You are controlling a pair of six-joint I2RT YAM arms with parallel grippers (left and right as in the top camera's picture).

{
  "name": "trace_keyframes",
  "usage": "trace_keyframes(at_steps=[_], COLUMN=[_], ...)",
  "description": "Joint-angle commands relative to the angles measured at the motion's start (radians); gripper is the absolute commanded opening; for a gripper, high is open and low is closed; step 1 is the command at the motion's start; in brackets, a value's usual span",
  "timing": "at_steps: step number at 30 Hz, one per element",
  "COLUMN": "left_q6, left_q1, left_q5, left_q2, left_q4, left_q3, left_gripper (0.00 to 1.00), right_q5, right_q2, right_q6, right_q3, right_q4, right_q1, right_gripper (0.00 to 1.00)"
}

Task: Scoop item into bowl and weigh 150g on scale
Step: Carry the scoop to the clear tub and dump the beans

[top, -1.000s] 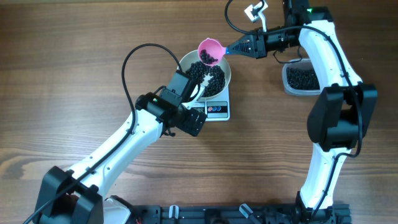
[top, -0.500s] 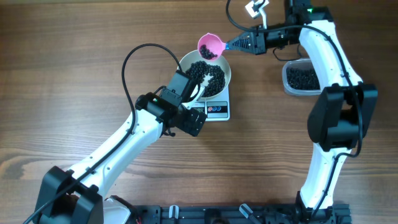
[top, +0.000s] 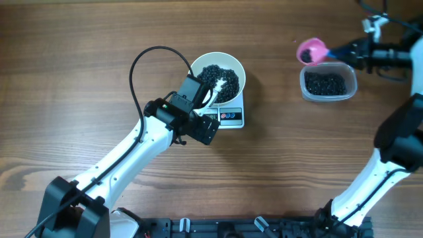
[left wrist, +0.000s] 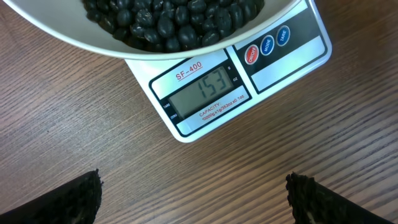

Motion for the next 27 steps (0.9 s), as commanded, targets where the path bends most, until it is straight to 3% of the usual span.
trace_keyframes(at_steps=[1, 6, 12, 19, 22, 27], left_q6=[0.012, 0.012, 0.012, 0.012, 0.012, 0.012], left_q1=[0.007, 0.007, 0.007, 0.007, 0.007, 0.007], left_q5=[0.005, 0.005, 0.005, 0.005, 0.005, 0.005], left_q2=[-0.016, -0.016, -0.016, -0.017, -0.016, -0.016], left_q4=[0.002, 0.002, 0.002, 0.002, 0.002, 0.002], left_q3=[-0.005, -0.005, -0.005, -0.005, -0.005, -0.004], left_gripper=[1.0, 1.0, 1.0, 1.0, 1.0, 1.0], right_q5=[0.061, 0.34, 0.454, 0.803, 1.078, 1.325], right_q2=[-0.044, -0.089, -0.253, -0.317, -0.317, -0.317], right_q6=[-0.048, -0.04, 0.034, 0.065, 0.09, 0.031], right_q3=[0.008, 0.008, 0.008, 0.008, 0.008, 0.008], right_q4=[-0.05, -0.201, -0.084, -0.012, 0.024, 0.035], right_q1=[-0.091, -0.18, -0.132, 0.09, 0.232, 0.371], right_gripper=[0.04, 0.04, 0.04, 0.04, 0.04, 0.04])
